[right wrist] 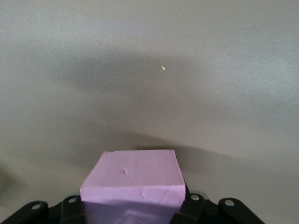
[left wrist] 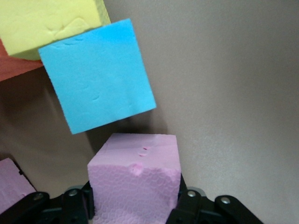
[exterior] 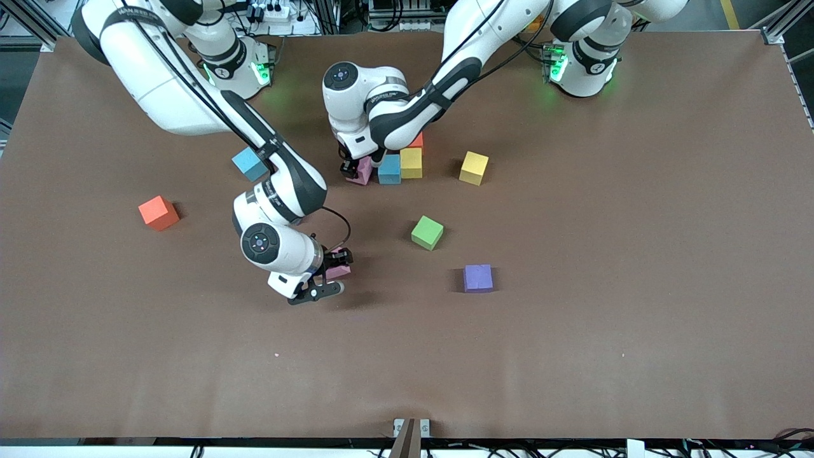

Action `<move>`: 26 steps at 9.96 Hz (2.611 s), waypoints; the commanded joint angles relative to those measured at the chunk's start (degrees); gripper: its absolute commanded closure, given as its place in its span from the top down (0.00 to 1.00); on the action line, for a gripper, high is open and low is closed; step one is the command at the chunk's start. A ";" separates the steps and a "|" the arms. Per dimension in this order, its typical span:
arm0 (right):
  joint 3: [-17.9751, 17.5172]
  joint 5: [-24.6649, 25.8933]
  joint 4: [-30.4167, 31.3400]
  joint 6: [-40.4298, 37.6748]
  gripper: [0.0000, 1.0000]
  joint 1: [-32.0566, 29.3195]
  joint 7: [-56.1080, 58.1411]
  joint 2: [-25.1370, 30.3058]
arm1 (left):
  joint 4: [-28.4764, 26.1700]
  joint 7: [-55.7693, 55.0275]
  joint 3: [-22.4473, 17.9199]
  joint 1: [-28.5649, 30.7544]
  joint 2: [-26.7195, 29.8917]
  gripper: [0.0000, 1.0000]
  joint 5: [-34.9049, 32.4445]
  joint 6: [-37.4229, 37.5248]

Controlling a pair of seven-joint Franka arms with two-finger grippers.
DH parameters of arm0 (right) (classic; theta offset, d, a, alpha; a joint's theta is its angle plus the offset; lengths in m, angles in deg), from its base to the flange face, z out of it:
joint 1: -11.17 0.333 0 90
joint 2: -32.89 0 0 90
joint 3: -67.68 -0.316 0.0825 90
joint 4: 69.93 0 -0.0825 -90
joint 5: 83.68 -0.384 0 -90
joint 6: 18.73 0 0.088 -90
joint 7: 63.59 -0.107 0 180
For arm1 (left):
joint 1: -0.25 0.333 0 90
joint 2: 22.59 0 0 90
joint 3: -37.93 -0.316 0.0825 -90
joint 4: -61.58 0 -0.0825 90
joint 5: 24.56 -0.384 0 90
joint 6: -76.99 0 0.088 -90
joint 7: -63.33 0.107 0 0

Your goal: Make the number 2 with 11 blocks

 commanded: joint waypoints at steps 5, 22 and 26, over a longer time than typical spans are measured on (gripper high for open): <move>-0.20 -0.14 1.14 -11.94 0.46 -0.92 -2.42 7.56 | 0.48 -0.15 -0.19 1.35 -0.13 0.20 2.51 0.71; -0.55 -0.84 10.20 -4.91 0.46 -2.06 -2.95 11.25 | 0.13 -2.78 -0.19 1.96 -0.21 0.26 8.05 1.42; -0.55 -0.84 10.20 -7.20 0.46 -2.68 -2.95 12.75 | 0.39 -2.87 0.07 1.96 0.66 1.00 8.57 4.74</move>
